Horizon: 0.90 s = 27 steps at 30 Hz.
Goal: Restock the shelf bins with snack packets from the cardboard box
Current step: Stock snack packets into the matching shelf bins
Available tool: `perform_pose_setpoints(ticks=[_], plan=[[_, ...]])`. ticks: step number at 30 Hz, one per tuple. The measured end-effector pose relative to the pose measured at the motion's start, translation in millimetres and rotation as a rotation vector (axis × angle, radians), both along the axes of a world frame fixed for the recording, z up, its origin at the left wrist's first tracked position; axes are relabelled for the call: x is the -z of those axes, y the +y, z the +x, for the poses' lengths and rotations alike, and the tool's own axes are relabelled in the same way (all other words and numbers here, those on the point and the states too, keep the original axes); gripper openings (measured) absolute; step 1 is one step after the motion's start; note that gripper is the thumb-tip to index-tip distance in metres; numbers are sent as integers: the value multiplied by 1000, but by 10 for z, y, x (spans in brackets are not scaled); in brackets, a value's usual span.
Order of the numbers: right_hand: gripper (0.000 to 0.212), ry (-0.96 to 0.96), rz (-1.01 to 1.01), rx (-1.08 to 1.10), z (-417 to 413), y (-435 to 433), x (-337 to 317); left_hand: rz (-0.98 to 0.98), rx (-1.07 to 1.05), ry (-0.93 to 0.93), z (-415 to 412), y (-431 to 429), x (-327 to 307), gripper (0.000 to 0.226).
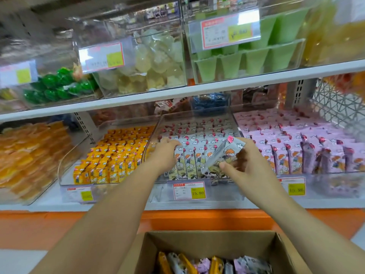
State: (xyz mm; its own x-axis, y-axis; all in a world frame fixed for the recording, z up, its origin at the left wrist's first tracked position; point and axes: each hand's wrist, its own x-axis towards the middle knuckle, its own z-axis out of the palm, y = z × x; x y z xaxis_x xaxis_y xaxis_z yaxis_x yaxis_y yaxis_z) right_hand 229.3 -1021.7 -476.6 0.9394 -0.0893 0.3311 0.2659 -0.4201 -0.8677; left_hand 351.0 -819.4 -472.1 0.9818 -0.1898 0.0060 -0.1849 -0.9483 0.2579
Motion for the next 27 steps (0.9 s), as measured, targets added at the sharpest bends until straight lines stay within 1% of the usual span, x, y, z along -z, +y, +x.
perform_pose_setpoints(ticks=[3,6,9,12,14,16,17,19,21,24,27], plan=[[47,18,28,10,29,-25,23,-78,7,-41,-26,22,72,58],[44,13,-17,25,49,-29,59,-122,30,-56,-87,27,2,58],[40,19,-86,14,4,4,44,-107,83,-99,-180,79,-128,55],[39,27,-90,-13,-46,40,-16,-66,160,-255,-313,245,-262,45],[39,30,-102,-35,-28,100,-76,-75,148,-390,-377,429,-299,35],[43,35,-177,-89,53,233,-138,-127,105,-441,-438,604,-277,30],[45,35,-241,-127,112,331,-176,-162,85,-424,-466,676,-256,30],[49,32,-377,-209,266,558,-249,-252,43,-319,-523,789,-212,35],[54,58,-494,-286,450,760,-302,-357,33,-218,-552,864,-164,36],[57,108,-638,-368,754,991,-302,-470,69,-176,-561,924,-107,35],[50,143,-723,-453,1013,1149,-236,-560,69,-157,-544,942,-74,35]])
